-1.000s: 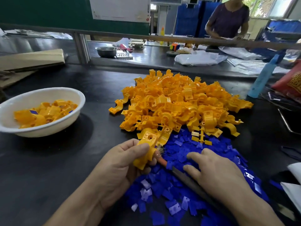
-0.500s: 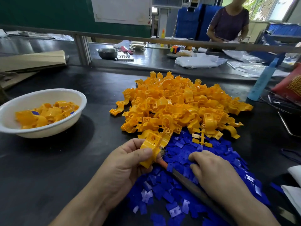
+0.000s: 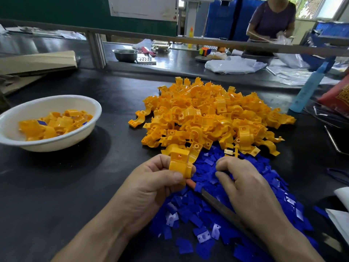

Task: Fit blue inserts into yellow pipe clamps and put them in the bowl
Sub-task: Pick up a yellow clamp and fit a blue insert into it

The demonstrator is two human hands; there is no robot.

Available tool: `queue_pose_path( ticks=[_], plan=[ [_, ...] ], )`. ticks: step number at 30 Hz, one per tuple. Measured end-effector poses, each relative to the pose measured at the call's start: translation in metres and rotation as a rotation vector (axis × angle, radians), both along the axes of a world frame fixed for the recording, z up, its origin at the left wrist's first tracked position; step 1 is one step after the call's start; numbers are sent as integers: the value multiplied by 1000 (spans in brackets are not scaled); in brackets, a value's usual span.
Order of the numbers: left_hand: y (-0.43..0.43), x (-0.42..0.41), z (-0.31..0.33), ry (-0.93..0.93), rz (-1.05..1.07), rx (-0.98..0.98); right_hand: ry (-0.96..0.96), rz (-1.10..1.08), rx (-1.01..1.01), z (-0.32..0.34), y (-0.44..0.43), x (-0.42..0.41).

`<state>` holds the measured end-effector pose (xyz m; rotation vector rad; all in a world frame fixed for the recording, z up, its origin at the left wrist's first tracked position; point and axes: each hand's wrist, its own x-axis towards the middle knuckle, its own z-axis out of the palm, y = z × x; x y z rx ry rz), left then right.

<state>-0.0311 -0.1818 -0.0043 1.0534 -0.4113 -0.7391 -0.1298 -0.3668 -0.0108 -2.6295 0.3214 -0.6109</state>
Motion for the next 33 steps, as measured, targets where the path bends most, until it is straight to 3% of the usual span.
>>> queue_pose_path(
  ticks=[7,22,30,33],
  plan=[
    [-1,-4,-2,-27,-19,46,-6,-36,38,-1,2,-1],
    [-2,-2,-6,-27,-48,86,95,-74,510,-2,-7,0],
    [-4,-3,-6,-24,-42,94,96,-87,426,-1,-3,0],
    [-4,-3,-6,-20,-37,100,115,-112,310,1,-1,1]
  ],
)
